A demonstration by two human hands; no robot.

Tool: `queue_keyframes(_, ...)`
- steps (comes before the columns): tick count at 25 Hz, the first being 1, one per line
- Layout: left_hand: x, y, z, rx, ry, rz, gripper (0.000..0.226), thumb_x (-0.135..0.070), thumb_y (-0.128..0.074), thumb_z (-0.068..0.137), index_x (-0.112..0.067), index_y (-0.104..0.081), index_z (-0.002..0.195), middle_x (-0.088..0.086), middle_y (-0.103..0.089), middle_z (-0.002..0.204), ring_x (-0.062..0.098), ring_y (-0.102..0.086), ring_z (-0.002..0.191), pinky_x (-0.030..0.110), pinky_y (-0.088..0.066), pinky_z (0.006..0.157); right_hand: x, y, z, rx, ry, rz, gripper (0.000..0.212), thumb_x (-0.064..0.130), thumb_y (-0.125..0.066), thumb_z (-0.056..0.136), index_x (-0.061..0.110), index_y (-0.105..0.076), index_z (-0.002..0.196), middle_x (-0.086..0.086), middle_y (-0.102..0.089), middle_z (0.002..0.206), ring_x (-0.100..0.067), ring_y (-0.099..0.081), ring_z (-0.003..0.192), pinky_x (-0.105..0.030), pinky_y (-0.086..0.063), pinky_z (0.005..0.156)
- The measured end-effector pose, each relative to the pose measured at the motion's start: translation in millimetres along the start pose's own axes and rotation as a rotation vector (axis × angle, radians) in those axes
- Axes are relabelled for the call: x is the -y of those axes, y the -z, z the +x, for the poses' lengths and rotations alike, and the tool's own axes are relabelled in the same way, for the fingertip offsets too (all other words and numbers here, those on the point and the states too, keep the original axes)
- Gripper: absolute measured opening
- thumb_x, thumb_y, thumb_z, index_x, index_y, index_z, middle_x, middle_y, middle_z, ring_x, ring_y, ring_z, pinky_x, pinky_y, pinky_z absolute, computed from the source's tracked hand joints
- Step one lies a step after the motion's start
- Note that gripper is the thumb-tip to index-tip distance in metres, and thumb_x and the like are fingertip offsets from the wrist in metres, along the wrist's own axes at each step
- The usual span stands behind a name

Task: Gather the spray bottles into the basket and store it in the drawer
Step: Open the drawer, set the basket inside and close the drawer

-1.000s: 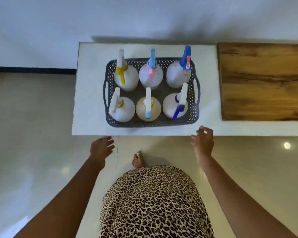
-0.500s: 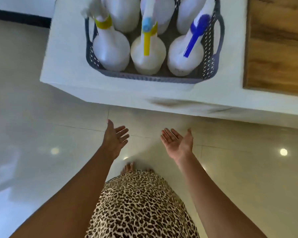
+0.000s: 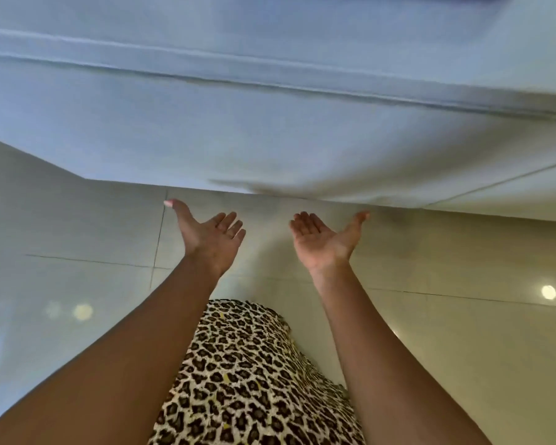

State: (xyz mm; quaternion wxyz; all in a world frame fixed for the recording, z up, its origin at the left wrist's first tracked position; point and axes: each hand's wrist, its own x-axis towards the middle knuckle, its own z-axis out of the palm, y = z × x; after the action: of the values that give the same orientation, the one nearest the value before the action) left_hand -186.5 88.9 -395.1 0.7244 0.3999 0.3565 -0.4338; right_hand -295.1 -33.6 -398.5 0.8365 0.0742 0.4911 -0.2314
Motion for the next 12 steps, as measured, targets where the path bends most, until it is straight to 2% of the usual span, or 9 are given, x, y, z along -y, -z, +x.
queue_keyframes(4,-7,-4,31,0.065,-0.049,-0.088,0.117,-0.087,-0.024,0.066,-0.003,-0.007,0.145,0.017,-0.016,0.155,0.034,-0.013,0.143,0.046,-0.011,0.118,-3,-5,28,0.033,0.003,0.037,0.106,0.080,-0.029,0.076,-0.002,-0.016,0.142,-0.020,-0.020,0.153,-0.033,-0.018,0.142,-0.044,-0.014,0.119)
queue_keyframes(6,-15,-6,42,0.124,-0.053,-0.106,0.122,-0.090,-0.028,0.061,-0.004,-0.006,0.145,0.016,-0.015,0.155,0.033,-0.013,0.143,0.048,-0.010,0.118,-3,-13,36,0.084,0.030,0.088,0.108,0.082,-0.032,0.073,-0.001,-0.023,0.141,-0.021,-0.029,0.149,-0.033,-0.027,0.138,-0.044,-0.018,0.118)
queue_keyframes(9,-24,-8,45,0.209,-0.038,-0.130,0.130,-0.090,-0.039,0.055,-0.003,-0.006,0.145,0.017,-0.016,0.154,0.032,-0.015,0.143,0.049,-0.012,0.117,-3,-21,38,0.140,0.055,0.139,0.107,0.084,-0.041,0.066,-0.001,-0.041,0.131,-0.019,-0.048,0.135,-0.031,-0.048,0.124,-0.043,-0.033,0.112)
queue_keyframes(12,-24,-10,39,0.224,-0.025,-0.176,0.128,-0.086,-0.049,0.053,-0.001,-0.016,0.143,0.019,-0.031,0.148,0.035,-0.030,0.137,0.049,-0.021,0.116,-3,-25,34,0.136,0.063,0.148,0.104,0.084,-0.045,0.064,0.001,-0.045,0.127,-0.018,-0.051,0.132,-0.030,-0.052,0.120,-0.041,-0.037,0.110)
